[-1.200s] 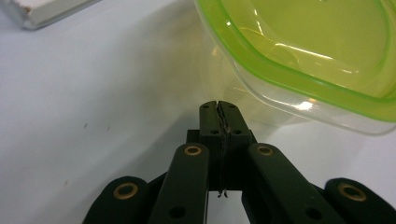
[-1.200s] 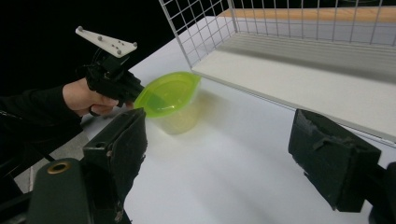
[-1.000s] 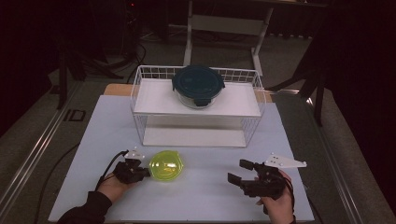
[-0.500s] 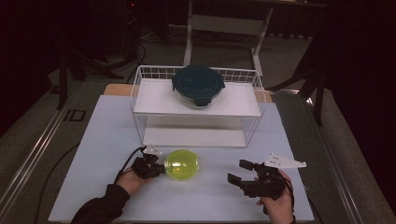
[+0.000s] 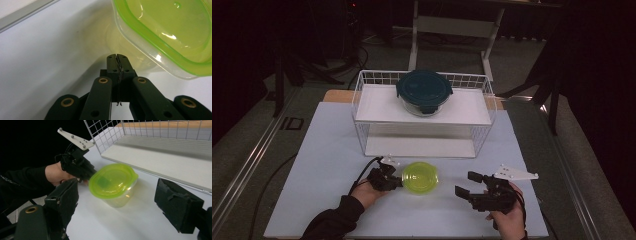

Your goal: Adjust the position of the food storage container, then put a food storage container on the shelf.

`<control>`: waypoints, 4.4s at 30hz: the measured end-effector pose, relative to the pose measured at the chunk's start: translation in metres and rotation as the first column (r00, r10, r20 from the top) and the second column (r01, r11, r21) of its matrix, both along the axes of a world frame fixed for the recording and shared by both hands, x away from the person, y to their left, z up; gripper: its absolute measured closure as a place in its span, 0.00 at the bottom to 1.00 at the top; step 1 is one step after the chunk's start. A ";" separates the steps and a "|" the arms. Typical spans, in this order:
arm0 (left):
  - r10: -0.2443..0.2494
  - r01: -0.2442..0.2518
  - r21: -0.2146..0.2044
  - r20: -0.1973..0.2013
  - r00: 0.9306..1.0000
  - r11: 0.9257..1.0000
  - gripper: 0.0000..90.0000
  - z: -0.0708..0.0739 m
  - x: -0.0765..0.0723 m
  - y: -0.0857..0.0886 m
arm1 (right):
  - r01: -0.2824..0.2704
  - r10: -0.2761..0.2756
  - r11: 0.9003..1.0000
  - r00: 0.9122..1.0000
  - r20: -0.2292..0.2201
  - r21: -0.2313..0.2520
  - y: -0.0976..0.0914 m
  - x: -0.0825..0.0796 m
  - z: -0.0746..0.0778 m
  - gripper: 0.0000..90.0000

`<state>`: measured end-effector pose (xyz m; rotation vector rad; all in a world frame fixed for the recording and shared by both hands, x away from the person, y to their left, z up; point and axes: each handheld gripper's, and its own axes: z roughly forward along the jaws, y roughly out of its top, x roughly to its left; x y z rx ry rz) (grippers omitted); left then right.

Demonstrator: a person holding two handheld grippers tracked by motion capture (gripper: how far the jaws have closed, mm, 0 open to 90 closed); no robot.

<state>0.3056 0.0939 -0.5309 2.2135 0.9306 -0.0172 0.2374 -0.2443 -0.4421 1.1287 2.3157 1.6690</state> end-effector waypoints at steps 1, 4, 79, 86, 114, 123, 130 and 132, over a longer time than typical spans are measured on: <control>-0.005 0.005 -0.001 0.001 1.000 1.000 0.99 0.000 0.001 -0.002 | 0.001 -0.001 1.000 1.000 -0.004 0.001 0.000 0.000 0.000 0.21; -0.016 0.016 0.004 -0.002 1.000 1.000 0.99 0.000 0.003 -0.006 | -0.001 0.001 1.000 1.000 -0.001 0.000 0.000 0.001 -0.001 0.21; 0.131 -0.293 -0.310 -0.451 0.883 0.905 0.61 0.018 0.010 0.016 | 0.104 -0.104 0.994 0.822 -0.560 -0.032 0.032 0.076 -0.058 0.58; 0.126 -0.300 -0.332 -0.456 0.881 0.894 0.79 0.018 0.007 0.011 | 0.086 -0.078 0.996 0.805 -0.588 -0.014 0.037 0.076 -0.062 0.77; 0.133 -0.335 -0.339 -0.501 0.855 0.879 0.90 0.037 -0.005 0.021 | 0.061 -0.048 0.998 0.840 -0.541 0.007 0.044 0.064 -0.040 0.90; 0.117 -0.317 -0.370 -0.472 0.874 0.874 0.91 0.068 -0.007 0.031 | 0.050 -0.027 0.998 0.856 -0.516 0.031 0.050 0.062 -0.013 0.90; 0.109 -0.296 -0.388 -0.436 0.893 0.873 0.91 0.093 -0.007 0.037 | 0.037 -0.011 0.998 0.870 -0.492 0.042 0.054 0.063 0.012 0.90; 0.108 -0.292 -0.392 -0.428 0.897 0.872 0.91 0.097 -0.007 0.038 | 0.033 -0.010 0.999 0.875 -0.484 0.041 0.055 0.063 0.017 0.90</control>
